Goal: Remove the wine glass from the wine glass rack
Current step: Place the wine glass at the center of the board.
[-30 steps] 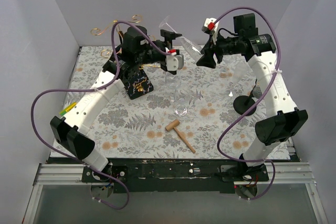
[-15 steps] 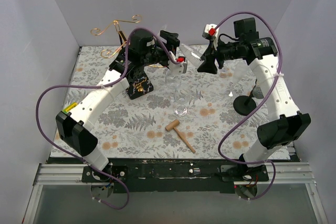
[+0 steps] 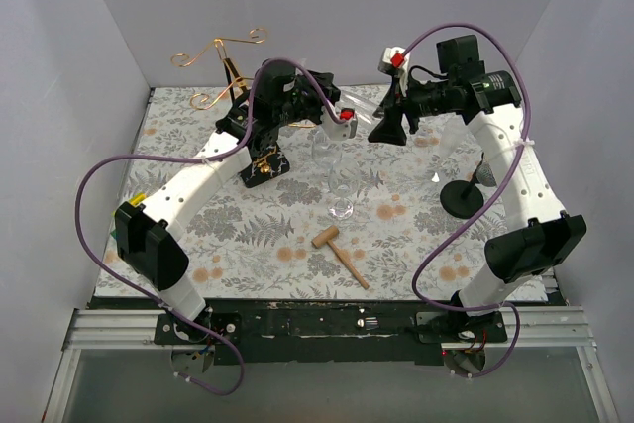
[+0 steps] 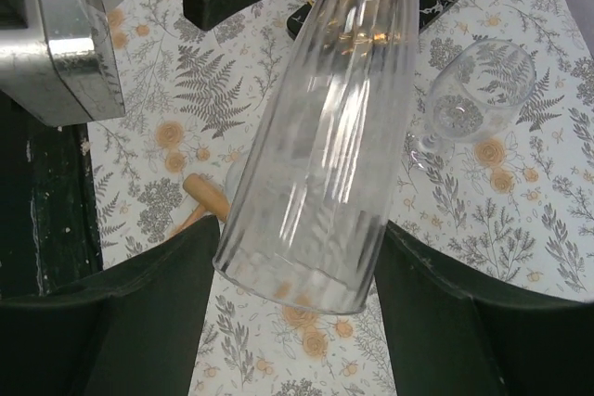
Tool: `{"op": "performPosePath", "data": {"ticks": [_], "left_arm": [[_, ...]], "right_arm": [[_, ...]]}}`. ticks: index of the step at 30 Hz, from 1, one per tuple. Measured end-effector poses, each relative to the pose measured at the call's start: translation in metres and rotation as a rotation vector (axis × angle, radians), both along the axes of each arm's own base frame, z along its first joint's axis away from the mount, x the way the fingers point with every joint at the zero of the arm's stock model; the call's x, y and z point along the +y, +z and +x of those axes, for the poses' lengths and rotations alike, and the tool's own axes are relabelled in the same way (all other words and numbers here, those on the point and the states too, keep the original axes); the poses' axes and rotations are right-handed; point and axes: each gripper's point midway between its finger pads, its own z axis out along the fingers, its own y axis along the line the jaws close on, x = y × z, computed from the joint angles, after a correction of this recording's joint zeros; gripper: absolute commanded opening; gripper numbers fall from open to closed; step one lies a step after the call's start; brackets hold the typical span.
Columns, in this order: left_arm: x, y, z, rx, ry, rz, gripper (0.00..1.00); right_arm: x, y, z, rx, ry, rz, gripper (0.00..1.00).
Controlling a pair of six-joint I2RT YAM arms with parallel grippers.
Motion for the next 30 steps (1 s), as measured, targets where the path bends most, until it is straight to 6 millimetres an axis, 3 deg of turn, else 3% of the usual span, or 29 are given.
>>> {"op": "performPosePath", "data": {"ticks": [6, 12, 17, 23, 30], "left_arm": [[0.002, -0.007, 0.003, 0.016, 0.025, -0.010, 0.00], [0.008, -0.016, 0.006, 0.098, 0.088, -0.069, 0.00], [0.016, -0.018, 0.006, 0.239, 0.155, -0.183, 0.00], [0.028, -0.013, 0.010, 0.381, 0.210, -0.325, 0.00], [0.020, -0.008, 0.012, 0.498, 0.187, -0.412, 0.00]], "right_arm": [[0.002, 0.000, -0.001, 0.015, -0.001, 0.016, 0.86], [-0.001, 0.003, 0.010, -0.008, -0.062, 0.009, 0.88], [-0.014, 0.030, 0.014, -0.143, -0.130, 0.036, 0.91], [-0.022, 0.091, -0.003, -0.349, -0.125, 0.138, 0.77], [-0.015, 0.108, -0.009, -0.474, -0.035, 0.174, 0.66]]}}
